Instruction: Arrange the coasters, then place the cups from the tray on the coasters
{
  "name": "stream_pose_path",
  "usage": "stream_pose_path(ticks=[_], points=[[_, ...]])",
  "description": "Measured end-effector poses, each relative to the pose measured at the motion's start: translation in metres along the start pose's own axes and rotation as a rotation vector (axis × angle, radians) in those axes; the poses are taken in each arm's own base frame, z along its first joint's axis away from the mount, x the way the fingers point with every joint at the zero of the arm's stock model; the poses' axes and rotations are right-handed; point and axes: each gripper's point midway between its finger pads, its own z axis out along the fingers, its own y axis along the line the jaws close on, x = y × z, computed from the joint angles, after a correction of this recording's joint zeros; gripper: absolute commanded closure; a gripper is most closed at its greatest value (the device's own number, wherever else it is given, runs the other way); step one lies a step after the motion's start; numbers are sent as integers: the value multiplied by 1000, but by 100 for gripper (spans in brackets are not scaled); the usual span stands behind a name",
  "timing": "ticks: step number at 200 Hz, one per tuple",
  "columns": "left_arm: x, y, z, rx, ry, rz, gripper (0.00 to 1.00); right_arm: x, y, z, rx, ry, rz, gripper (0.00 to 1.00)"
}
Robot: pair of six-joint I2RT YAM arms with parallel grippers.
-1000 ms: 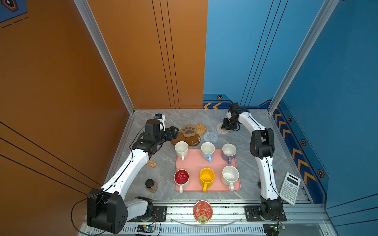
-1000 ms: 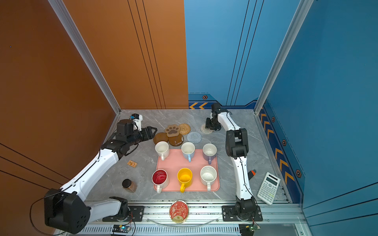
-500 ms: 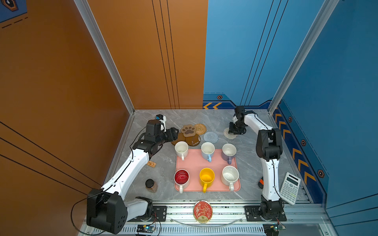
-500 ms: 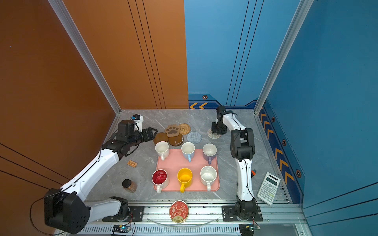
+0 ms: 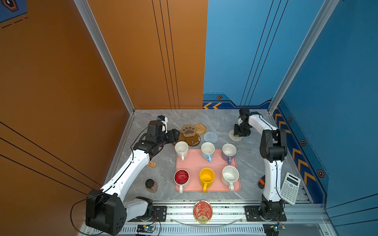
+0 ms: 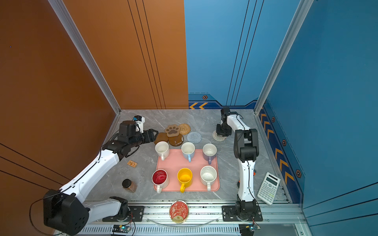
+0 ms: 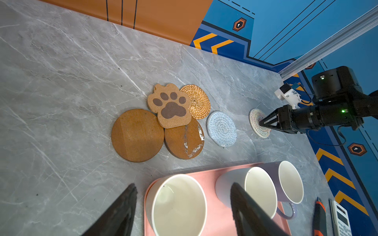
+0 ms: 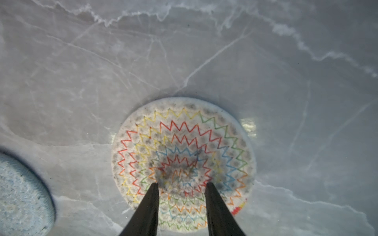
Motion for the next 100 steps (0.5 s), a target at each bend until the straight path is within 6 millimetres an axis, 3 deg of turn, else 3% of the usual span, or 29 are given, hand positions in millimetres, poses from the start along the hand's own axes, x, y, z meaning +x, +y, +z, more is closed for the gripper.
stream_pose_path(ticks=[100], points=[[5, 8, -3, -65, 14, 41, 26, -3, -8, -4, -21, -5, 23, 61]])
